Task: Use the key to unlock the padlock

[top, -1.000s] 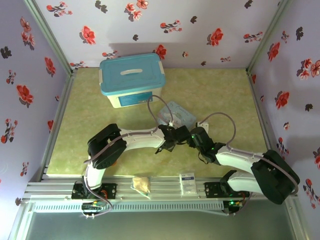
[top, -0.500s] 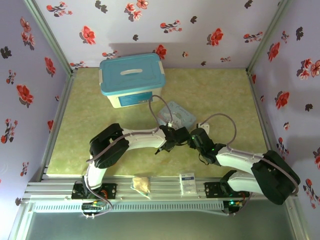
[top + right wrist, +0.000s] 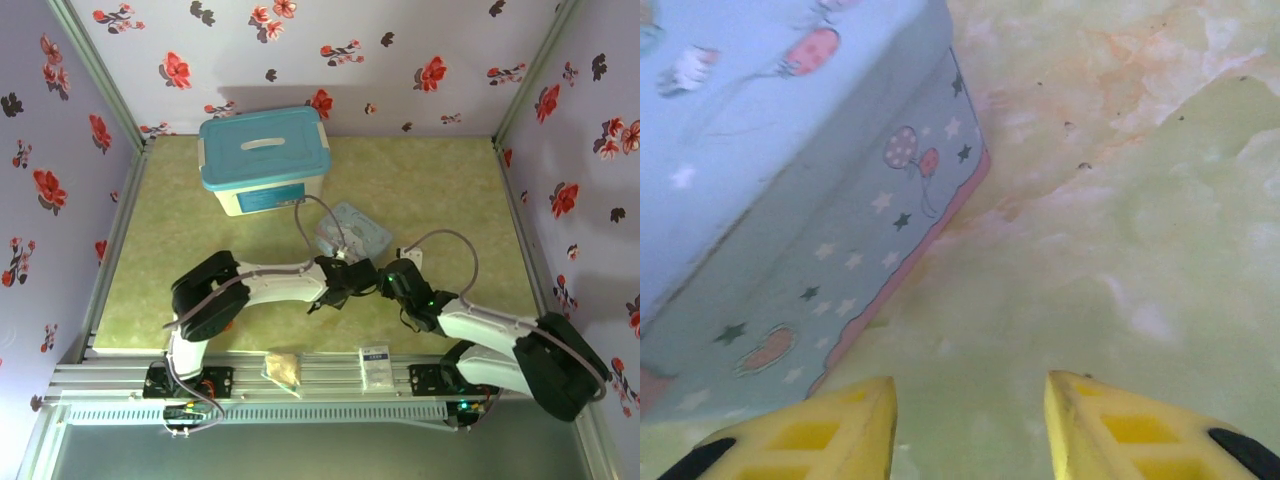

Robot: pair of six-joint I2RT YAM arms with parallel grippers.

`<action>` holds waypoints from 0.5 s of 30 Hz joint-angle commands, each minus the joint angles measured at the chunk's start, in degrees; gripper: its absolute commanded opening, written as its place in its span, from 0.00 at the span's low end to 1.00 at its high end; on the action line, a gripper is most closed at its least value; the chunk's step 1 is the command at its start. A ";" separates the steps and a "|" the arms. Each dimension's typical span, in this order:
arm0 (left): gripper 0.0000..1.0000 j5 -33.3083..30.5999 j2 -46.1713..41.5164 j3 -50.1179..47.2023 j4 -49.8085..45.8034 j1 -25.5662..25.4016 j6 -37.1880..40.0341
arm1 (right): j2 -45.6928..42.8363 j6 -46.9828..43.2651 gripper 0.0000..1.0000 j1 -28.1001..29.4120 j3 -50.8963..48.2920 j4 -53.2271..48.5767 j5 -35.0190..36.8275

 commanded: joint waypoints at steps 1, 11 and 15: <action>0.56 6.82 -11.19 -5.50 9.23 2.67 0.06 | -6.82 1.03 0.47 0.31 -1.87 -2.16 -3.52; 0.80 24.05 -23.73 -18.87 23.97 15.72 -2.56 | -13.72 -0.44 0.75 7.37 2.47 -7.38 -13.67; 0.77 24.71 -24.66 -20.86 26.46 17.37 -3.08 | -2.56 2.15 0.73 14.47 8.34 -3.75 -10.06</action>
